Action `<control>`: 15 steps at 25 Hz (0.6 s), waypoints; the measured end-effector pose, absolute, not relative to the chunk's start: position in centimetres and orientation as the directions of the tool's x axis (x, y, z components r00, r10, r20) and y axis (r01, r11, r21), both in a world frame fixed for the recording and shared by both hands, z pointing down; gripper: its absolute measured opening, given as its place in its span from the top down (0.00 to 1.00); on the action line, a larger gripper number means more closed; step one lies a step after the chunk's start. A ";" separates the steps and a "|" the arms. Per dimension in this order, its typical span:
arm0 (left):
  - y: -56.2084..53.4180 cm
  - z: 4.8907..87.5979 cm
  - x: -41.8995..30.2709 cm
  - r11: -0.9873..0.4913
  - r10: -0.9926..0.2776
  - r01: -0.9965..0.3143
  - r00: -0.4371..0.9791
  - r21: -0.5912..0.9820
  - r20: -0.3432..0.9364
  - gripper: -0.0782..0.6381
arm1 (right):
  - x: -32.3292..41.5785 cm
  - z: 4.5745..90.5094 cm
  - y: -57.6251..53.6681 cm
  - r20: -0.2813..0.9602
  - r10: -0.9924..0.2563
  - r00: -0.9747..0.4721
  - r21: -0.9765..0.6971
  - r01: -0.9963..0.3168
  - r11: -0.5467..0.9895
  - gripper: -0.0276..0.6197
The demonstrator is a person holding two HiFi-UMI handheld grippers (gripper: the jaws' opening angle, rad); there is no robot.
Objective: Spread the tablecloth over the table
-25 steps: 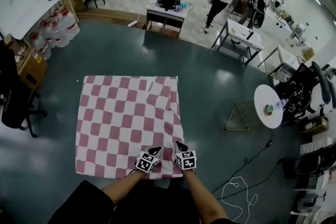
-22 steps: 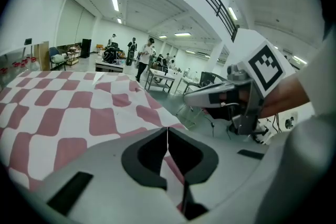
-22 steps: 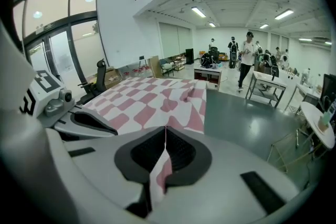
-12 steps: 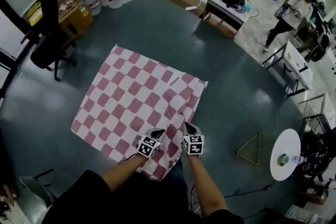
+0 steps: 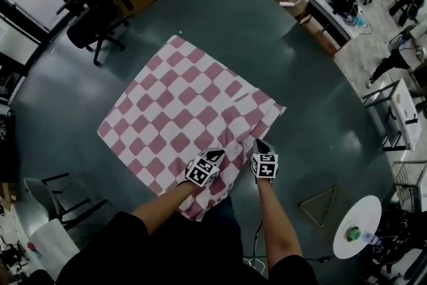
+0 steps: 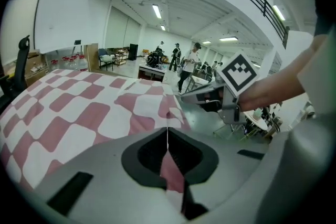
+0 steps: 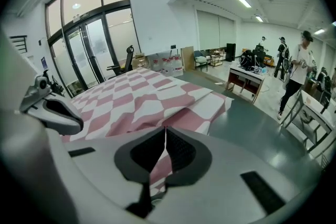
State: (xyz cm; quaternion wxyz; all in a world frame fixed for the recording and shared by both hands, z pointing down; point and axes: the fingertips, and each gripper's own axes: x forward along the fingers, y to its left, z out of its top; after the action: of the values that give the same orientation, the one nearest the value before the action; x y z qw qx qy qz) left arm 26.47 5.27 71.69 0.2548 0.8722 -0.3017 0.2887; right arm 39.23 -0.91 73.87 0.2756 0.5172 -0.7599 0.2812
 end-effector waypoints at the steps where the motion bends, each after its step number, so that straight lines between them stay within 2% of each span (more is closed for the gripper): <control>1: 5.3 72.0 26.5 -0.678 -0.380 -0.683 0.643 0.272 0.665 0.87 | 39.5 74.3 -1.8 0.714 -0.624 -0.316 -0.143 -0.939 0.312 0.93; 9: 5.8 72.9 25.7 -0.589 -0.418 -0.750 0.602 0.301 0.681 0.87 | 39.5 78.0 -8.3 0.787 -0.527 -0.320 -0.095 -0.907 0.409 0.93; 13: 5.4 73.2 25.3 -0.565 -0.428 -0.766 0.589 0.305 0.685 0.87 | 39.6 77.8 -9.7 0.773 -0.536 -0.338 -0.070 -0.886 0.458 0.93; 15: 5.2 73.0 25.3 -0.562 -0.434 -0.767 0.591 0.309 0.680 0.87 | 41.0 77.9 -9.4 0.773 -0.551 -0.315 -0.064 -0.902 0.427 0.93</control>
State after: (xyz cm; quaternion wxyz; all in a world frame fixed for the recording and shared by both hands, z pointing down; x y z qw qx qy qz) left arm 25.28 5.23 72.97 0.3018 0.8394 -0.3579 0.2761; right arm 40.99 -9.45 77.93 0.3465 0.4715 -0.7703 0.2534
